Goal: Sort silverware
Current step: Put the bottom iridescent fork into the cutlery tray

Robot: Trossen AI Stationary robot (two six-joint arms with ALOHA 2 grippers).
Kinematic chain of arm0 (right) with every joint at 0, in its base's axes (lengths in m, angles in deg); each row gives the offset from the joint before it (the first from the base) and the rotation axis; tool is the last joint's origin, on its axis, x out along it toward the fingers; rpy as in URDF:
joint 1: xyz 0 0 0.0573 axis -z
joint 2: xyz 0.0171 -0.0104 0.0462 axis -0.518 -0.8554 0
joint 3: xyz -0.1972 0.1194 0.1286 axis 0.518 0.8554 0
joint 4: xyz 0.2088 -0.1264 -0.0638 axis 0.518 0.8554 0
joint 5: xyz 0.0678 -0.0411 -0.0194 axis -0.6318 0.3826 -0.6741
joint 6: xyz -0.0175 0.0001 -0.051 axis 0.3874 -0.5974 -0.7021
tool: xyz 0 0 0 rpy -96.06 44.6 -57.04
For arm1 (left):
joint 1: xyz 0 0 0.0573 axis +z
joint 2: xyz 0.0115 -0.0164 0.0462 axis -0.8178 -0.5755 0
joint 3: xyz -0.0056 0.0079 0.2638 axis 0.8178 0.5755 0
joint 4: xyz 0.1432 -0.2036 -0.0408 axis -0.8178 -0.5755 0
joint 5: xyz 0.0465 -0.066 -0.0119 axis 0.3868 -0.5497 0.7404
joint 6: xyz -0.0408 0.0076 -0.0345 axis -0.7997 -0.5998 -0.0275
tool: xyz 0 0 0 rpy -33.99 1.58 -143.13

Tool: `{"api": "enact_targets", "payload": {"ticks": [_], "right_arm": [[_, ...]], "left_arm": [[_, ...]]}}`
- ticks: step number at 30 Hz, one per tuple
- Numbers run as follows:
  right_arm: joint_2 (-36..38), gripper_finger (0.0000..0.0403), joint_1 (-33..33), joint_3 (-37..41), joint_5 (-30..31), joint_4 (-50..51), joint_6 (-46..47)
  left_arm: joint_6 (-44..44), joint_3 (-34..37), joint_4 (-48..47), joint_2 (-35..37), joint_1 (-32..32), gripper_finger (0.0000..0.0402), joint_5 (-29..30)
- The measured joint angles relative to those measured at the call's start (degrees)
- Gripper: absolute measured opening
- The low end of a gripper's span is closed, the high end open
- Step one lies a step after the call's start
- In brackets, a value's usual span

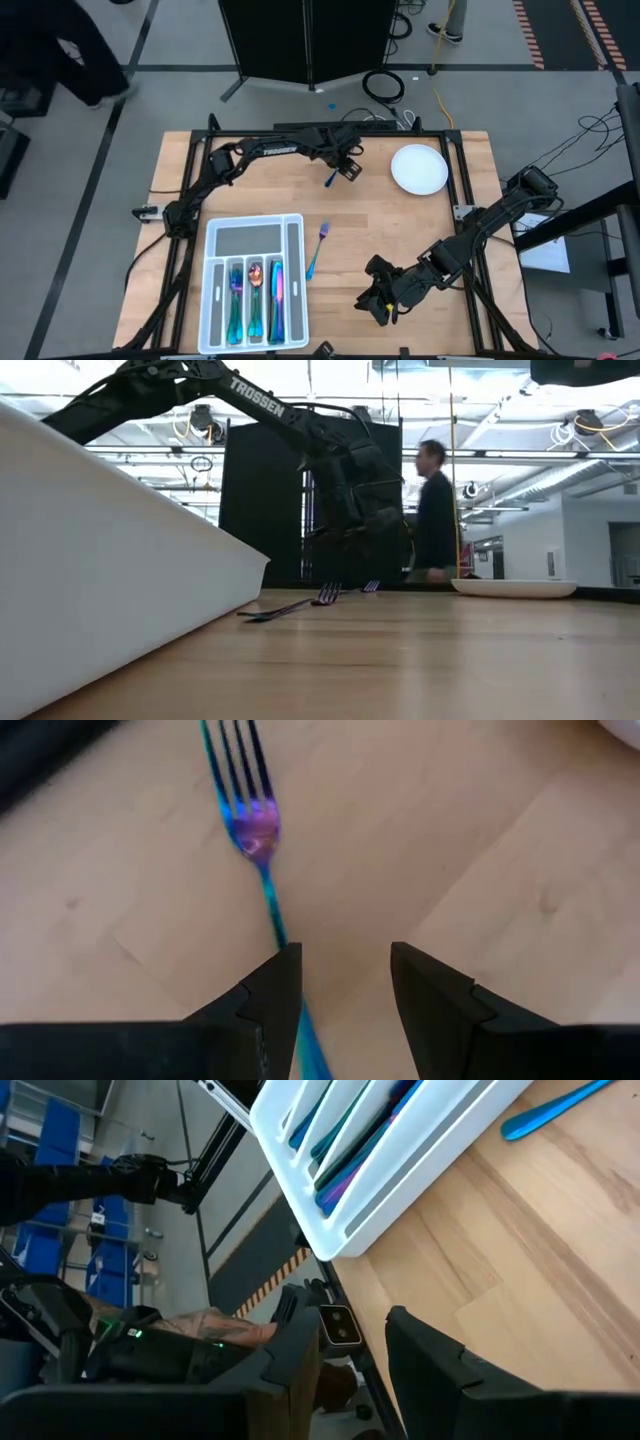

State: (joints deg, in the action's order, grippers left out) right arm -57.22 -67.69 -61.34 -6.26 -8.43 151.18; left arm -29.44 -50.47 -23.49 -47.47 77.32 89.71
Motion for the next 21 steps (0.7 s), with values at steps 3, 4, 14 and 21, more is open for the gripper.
{"api": "enact_targets", "payload": {"ticks": [3, 4, 14, 21], "right_arm": [[0.0, 0.0105, 0.0, 0.0, 0.02, -0.17, 0.49], [0.0, 0.0105, 0.0, 0.0, 0.02, -0.23, 0.49], [1.78, 0.0105, 4.04, 0.0, -0.05, 4.52, -1.29], [5.29, 0.0105, 13.6, 0.0, 0.21, 11.25, -5.7]], "left_arm": [[-0.95, 0.0, 0.1, 0.0, 0.05, 0.0154, -0.54], [-0.95, 0.0, 0.1, 0.0, 0.07, 0.0154, -0.52], [0.78, 0.15, -4.14, 6.05, 0.34, 0.0154, -6.88], [9.4, 0.04, -12.82, 22.96, 1.72, 0.0154, -0.81]]}}
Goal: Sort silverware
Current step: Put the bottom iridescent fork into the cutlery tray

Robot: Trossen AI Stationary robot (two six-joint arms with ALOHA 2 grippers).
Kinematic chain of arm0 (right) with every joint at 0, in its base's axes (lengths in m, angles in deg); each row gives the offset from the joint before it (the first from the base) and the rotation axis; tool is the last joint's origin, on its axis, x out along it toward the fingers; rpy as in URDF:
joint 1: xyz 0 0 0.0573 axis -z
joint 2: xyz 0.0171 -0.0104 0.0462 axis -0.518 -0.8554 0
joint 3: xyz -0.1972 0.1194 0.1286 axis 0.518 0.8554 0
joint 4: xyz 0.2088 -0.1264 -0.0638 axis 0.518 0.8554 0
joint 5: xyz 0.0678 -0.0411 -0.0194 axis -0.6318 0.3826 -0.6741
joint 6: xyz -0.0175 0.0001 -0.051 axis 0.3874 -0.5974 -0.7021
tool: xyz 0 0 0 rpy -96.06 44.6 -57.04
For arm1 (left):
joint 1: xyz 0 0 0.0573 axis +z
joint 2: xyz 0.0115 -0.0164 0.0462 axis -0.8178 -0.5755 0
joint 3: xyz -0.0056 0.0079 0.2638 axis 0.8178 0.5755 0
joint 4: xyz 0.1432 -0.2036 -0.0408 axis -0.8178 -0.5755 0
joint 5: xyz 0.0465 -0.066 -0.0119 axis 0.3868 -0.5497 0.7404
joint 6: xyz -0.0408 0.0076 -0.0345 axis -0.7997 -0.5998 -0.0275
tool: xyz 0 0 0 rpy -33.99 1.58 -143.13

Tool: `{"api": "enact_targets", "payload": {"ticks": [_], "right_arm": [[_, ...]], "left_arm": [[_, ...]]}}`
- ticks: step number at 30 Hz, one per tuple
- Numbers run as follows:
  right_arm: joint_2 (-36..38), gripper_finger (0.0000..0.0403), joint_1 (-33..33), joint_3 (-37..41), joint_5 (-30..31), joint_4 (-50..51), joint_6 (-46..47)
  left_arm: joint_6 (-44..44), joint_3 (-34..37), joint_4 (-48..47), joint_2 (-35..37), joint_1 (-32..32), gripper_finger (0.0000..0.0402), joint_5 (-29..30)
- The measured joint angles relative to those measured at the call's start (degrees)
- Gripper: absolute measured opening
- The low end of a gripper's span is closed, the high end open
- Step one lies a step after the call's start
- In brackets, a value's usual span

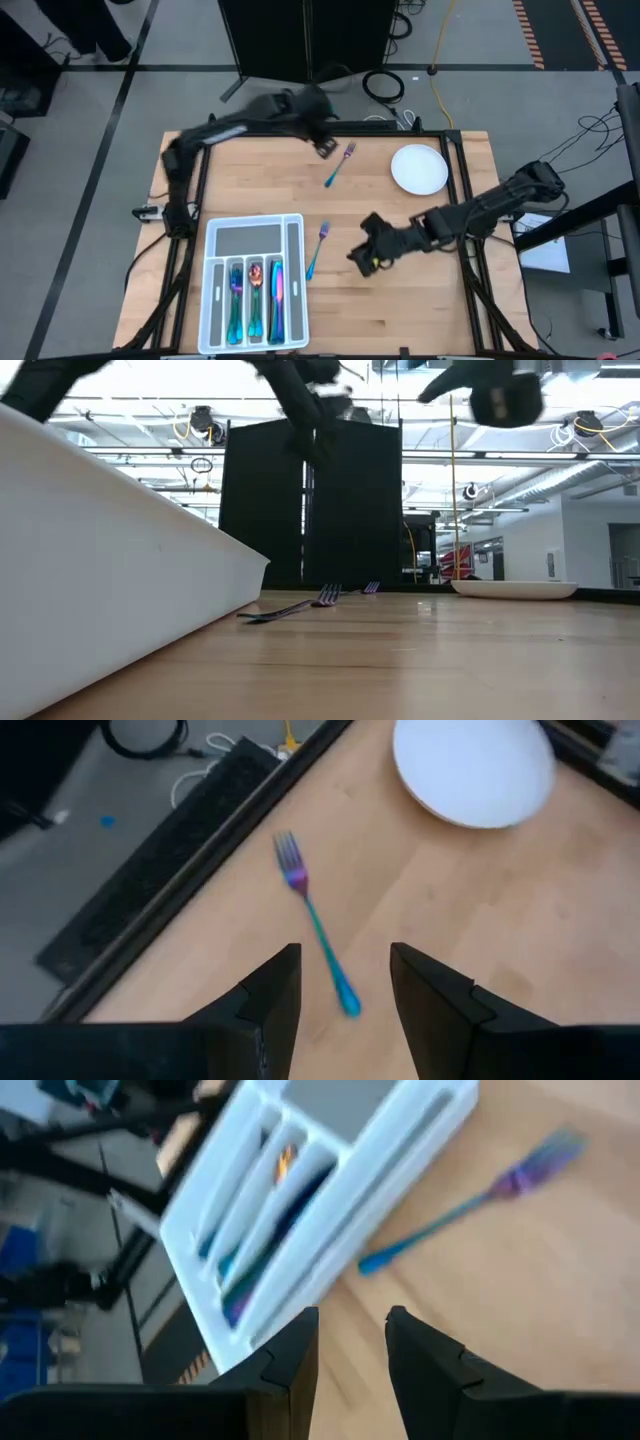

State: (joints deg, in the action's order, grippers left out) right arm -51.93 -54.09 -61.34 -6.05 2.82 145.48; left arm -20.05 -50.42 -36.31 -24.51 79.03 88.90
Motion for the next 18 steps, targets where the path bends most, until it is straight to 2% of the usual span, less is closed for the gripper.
{"api": "enact_targets", "payload": {"ticks": [4, 7, 13, 18], "right_arm": [[-0.47, 0.0105, 4.62, 0.0, 0.15, -3.86, -2.88], [-2.84, 0.0105, 8.03, -0.2, -0.3, -5.84, -1.7], [-11.59, 0.0105, 11.74, -0.47, -1.56, -8.14, 6.4], [-19.55, 0.0105, 12.87, -4.78, -1.97, -7.88, 7.86]], "left_arm": [[1.68, 0.0, -8.74, 9.95, 0.48, 0.0154, 0.38], [-0.48, 0.04, -14.43, 17.36, 0.27, 0.0154, 3.51], [-7.56, 1.89, -18.23, 32.53, -2.75, 0.0154, 8.88], [-12.78, 3.54, -21.62, 40.91, -6.58, 0.0154, 14.77]]}}
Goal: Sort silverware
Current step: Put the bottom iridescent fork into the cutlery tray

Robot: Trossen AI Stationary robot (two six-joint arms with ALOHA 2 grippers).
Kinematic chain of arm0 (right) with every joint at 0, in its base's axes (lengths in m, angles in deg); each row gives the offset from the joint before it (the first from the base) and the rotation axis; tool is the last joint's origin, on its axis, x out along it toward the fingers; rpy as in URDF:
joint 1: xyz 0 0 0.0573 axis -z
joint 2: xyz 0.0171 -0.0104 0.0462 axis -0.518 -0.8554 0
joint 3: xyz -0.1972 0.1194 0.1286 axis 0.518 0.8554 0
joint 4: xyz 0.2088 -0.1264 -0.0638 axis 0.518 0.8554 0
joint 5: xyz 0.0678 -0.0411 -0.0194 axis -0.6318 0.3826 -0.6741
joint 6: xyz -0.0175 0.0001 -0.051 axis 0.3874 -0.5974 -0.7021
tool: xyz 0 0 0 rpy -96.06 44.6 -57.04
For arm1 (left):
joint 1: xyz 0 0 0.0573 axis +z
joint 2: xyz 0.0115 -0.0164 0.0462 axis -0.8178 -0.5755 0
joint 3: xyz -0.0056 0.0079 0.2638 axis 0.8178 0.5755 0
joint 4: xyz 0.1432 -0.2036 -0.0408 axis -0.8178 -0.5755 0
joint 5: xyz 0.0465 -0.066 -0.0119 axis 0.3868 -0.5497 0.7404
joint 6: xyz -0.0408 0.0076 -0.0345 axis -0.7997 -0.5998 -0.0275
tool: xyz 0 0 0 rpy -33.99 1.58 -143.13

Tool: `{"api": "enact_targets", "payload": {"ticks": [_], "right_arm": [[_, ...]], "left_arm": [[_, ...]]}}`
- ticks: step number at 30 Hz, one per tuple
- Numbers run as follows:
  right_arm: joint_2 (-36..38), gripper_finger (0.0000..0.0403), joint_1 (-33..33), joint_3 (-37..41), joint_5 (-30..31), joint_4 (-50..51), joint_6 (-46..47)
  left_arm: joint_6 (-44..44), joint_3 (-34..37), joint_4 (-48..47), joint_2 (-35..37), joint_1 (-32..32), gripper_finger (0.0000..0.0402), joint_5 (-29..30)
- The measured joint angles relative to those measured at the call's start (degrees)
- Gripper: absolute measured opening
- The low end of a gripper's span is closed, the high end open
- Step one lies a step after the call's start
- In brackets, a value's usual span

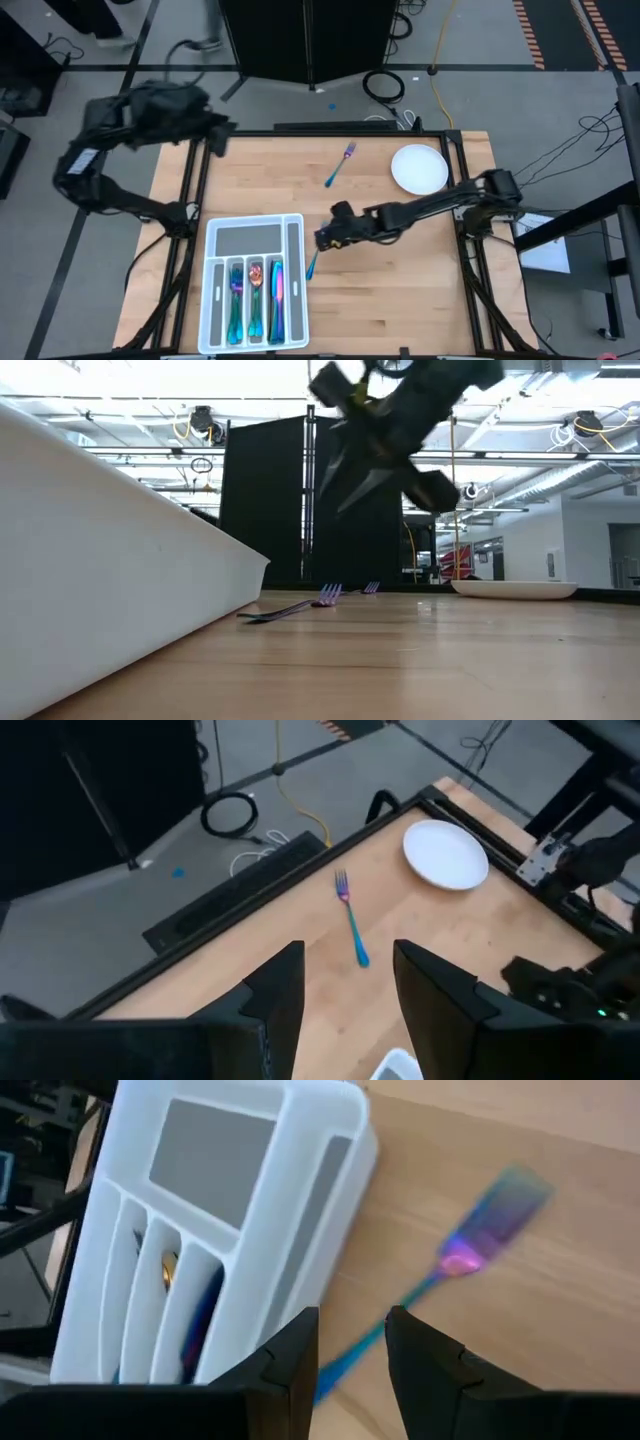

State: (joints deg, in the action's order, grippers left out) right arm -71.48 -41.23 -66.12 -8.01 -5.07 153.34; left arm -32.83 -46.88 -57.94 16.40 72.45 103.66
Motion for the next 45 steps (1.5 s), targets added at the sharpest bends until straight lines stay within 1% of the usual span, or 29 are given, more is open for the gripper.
{"api": "enact_targets", "payload": {"ticks": [3, 7, 11, 17, 24, 30, 33, 37, 38, 42, 45], "right_arm": [[-4.43, 0.0105, 0.28, -4.79, -0.09, 1.99, 0.66], [-10.31, 0.0105, 0.32, -12.28, 0.09, 9.17, 1.48], [-15.82, 0.0105, 0.46, -19.2, 1.65, 16.9, 2.93], [-21.81, 0.0105, 0.51, -25.1, 1.86, 23.46, 5.77], [-25.82, 0.0105, 0.52, -25.93, 2.24, 23.97, 9.15], [-26.68, 0.01, 0.07, -26.19, 2.84, 25.27, 11.16], [-26.58, 0.0076, 0.12, -26.19, 3.0, 26.54, 10.52], [-26.37, 0.0018, 0.32, -26.13, 3.14, 28.48, 10.09], [-26.35, 0.001, 0.44, -26.11, 3.1, 28.98, 9.84], [-25.79, 0.0009, 1.33, -26.05, 1.51, 31.41, 9.36], [-24.51, 0.0003, 2.0, -25.79, 1.6, 35.06, 7.92]], "left_arm": [[-1.34, 2.04, -1.62, 3.82, -1.24, 0.0154, 1.01], [-2.07, 5.57, -3.08, 7.36, -1.88, 0.0154, 1.25], [-2.04, 9.12, -3.14, 9.79, -2.5, 0.0154, 0.98], [-1.98, 12.47, -2.97, 11.32, -3.65, 0.0154, -1.01], [-1.8, 13.9, -2.83, 11.78, -5.52, 0.0154, -2.34], [-1.66, 13.9, -2.72, 11.83, -7.27, 0.0154, -2.41], [-1.68, 13.9, -2.7, 11.81, -8.03, 0.0154, -2.4], [-1.93, 13.9, -2.7, 11.82, -8.83, 0.0154, -2.4], [-1.95, 13.9, -2.7, 11.82, -9.08, 0.0154, -2.4], [-2.09, 13.9, -2.7, 11.94, -9.83, 0.0154, -2.39], [-2.32, 13.9, -2.7, 12.02, -10.2, 0.0154, -2.38]]}}
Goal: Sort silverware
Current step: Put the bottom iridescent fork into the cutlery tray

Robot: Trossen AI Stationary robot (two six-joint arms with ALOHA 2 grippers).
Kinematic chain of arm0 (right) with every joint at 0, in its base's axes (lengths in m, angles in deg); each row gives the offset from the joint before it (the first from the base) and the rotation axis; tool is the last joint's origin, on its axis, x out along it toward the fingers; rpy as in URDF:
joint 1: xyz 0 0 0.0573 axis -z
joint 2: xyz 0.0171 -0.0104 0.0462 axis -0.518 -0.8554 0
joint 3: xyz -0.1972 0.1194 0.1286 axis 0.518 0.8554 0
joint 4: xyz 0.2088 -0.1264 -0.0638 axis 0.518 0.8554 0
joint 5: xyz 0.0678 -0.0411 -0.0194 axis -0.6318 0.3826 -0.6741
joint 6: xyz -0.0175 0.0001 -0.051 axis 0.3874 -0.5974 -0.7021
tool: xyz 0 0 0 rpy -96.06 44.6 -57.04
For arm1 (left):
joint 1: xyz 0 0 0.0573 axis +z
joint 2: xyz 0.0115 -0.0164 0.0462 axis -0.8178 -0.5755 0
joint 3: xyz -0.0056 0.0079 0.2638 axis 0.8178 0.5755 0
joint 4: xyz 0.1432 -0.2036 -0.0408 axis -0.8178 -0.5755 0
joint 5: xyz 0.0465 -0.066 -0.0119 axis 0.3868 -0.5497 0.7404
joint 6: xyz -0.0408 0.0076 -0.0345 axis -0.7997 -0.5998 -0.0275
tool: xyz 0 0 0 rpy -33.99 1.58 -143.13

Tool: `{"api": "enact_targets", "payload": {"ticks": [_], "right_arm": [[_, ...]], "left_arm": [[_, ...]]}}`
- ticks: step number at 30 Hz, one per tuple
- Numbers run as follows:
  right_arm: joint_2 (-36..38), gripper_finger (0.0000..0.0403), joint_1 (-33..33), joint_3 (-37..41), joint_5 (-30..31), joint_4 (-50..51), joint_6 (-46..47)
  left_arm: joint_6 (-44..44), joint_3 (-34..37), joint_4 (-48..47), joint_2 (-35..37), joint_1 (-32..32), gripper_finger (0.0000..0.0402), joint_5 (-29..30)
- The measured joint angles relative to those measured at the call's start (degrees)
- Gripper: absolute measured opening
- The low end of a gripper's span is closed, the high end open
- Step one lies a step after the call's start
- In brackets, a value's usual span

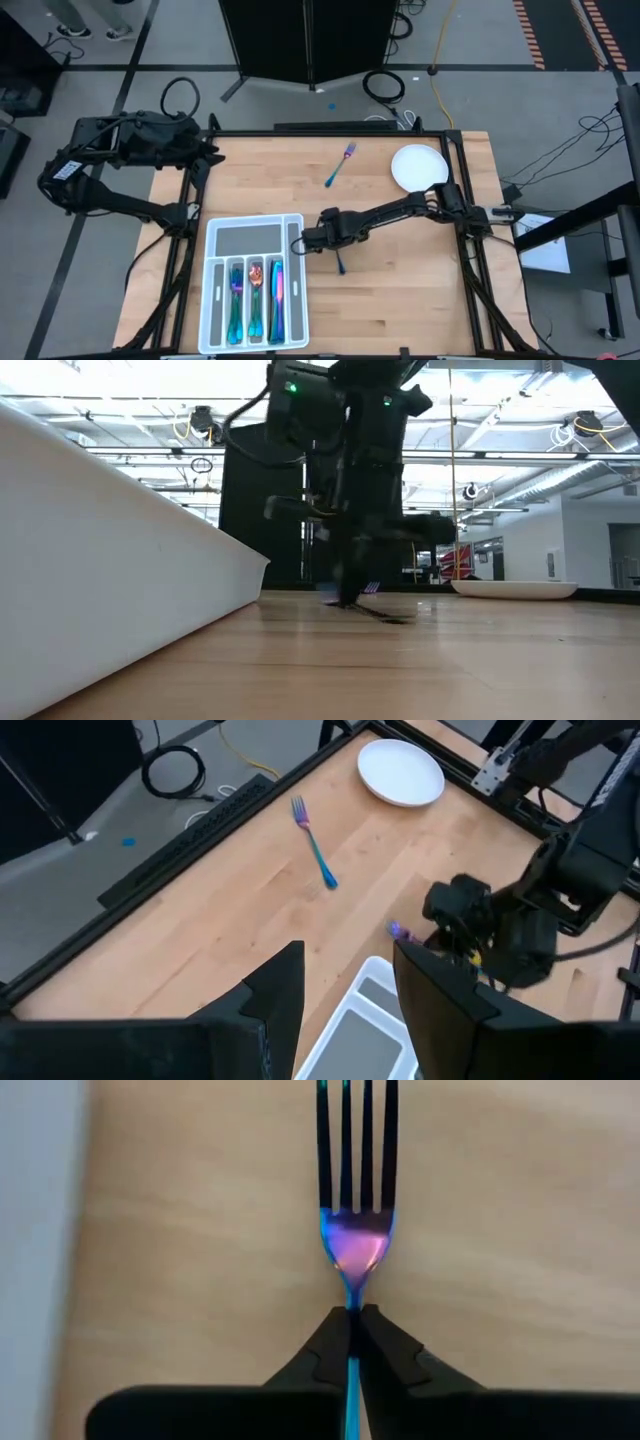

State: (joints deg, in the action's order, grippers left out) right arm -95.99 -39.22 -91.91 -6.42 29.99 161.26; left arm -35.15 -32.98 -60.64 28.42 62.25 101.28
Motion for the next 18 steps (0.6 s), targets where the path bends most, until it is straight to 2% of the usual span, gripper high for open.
{"api": "enact_targets", "payload": {"ticks": [6, 11, 14, 18], "right_arm": [[5.92, 0.0002, 2.02, 0.1, 3.36, 6.07, -3.1], [12.72, 0.0001, 2.99, 0.06, 5.15, 5.33, -7.12], [17.98, 0.0001, 3.12, -0.03, 6.63, 5.22, -9.57], [24.13, 0.0001, 3.09, -0.05, 9.41, 5.75, -11.09]], "left_arm": [[-2.58, 0.0, 0.05, 0.09, -0.05, 0.0154, 0.18], [-7.24, 3.31, 1.99, 0.44, -0.73, 0.0154, 0.17], [-13.28, 8.64, 4.1, 0.96, -2.27, 0.0154, 0.78], [-22.48, 19.0, 11.42, 1.13, -5.56, 0.0154, 0.79]]}}
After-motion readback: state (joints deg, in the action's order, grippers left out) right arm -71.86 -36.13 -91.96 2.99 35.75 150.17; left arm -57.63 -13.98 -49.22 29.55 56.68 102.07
